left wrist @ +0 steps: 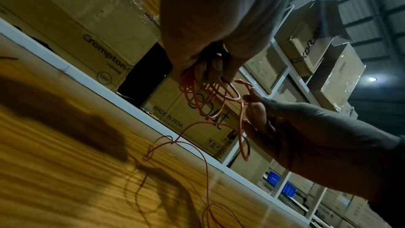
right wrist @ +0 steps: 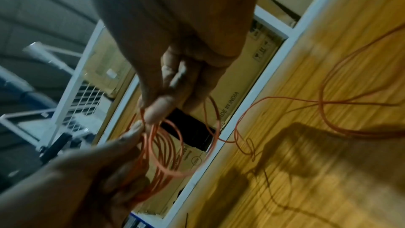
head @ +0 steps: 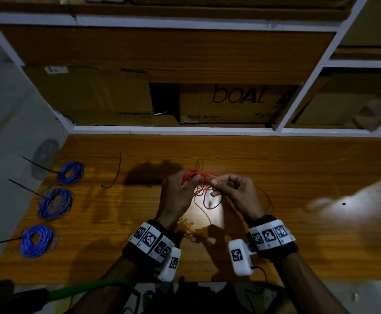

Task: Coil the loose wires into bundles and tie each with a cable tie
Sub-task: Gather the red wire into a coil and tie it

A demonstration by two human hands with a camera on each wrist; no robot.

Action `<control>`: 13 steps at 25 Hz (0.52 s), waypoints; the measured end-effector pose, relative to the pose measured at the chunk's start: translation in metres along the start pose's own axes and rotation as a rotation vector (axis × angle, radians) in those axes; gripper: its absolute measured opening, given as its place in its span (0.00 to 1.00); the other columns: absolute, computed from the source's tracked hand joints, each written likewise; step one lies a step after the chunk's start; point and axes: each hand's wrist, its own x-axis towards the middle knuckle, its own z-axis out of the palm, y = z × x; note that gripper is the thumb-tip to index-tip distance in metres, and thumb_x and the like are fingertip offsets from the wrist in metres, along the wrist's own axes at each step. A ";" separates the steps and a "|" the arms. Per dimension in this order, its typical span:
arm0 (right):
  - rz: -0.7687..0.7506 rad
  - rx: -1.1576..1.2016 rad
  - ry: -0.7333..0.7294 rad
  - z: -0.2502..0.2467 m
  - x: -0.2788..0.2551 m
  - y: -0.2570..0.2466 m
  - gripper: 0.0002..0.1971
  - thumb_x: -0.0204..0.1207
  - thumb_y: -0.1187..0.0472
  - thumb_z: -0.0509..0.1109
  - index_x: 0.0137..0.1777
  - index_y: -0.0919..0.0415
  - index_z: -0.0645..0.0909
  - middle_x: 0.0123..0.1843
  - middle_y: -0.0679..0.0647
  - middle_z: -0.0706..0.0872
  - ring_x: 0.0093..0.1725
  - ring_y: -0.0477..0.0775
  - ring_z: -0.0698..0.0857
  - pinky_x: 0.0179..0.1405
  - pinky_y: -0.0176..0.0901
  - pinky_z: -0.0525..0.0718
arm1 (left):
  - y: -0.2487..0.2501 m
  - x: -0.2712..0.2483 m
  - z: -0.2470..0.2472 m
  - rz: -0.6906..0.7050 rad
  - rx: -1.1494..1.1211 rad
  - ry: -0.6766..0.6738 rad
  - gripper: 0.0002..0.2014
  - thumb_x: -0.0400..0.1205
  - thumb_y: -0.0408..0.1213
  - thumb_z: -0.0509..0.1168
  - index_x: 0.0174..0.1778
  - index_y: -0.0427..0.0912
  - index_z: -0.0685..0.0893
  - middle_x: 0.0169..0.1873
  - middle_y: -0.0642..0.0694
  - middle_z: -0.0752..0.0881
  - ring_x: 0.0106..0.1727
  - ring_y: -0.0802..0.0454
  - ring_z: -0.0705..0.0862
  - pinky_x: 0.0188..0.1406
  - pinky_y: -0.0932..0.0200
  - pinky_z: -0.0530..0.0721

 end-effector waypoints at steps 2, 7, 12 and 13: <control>-0.004 -0.016 -0.046 -0.005 0.003 -0.001 0.02 0.76 0.69 0.76 0.44 0.68 0.86 0.37 0.55 0.91 0.37 0.51 0.90 0.40 0.41 0.88 | -0.001 0.002 -0.004 0.011 0.020 -0.025 0.08 0.85 0.41 0.69 0.41 0.56 0.87 0.34 0.59 0.88 0.38 0.67 0.86 0.34 0.75 0.76; -0.033 -0.050 -0.226 -0.009 0.002 -0.006 0.06 0.84 0.64 0.70 0.44 0.62 0.83 0.38 0.52 0.84 0.34 0.45 0.80 0.33 0.36 0.79 | -0.009 0.011 -0.015 0.160 0.194 -0.047 0.07 0.85 0.42 0.69 0.45 0.44 0.88 0.33 0.53 0.87 0.34 0.60 0.85 0.29 0.71 0.78; -0.006 0.022 -0.298 -0.007 -0.001 -0.020 0.11 0.77 0.61 0.60 0.40 0.67 0.78 0.38 0.54 0.82 0.39 0.45 0.82 0.43 0.31 0.79 | -0.003 0.008 -0.016 0.362 0.295 -0.091 0.02 0.85 0.34 0.70 0.47 0.41 0.85 0.32 0.57 0.81 0.30 0.66 0.80 0.27 0.76 0.72; -0.018 0.080 -0.285 -0.007 0.001 -0.019 0.11 0.77 0.61 0.58 0.38 0.67 0.77 0.35 0.54 0.81 0.37 0.47 0.81 0.42 0.33 0.79 | -0.005 0.007 -0.015 0.371 0.307 -0.075 0.02 0.85 0.32 0.70 0.46 0.42 0.84 0.32 0.56 0.81 0.29 0.66 0.79 0.26 0.75 0.72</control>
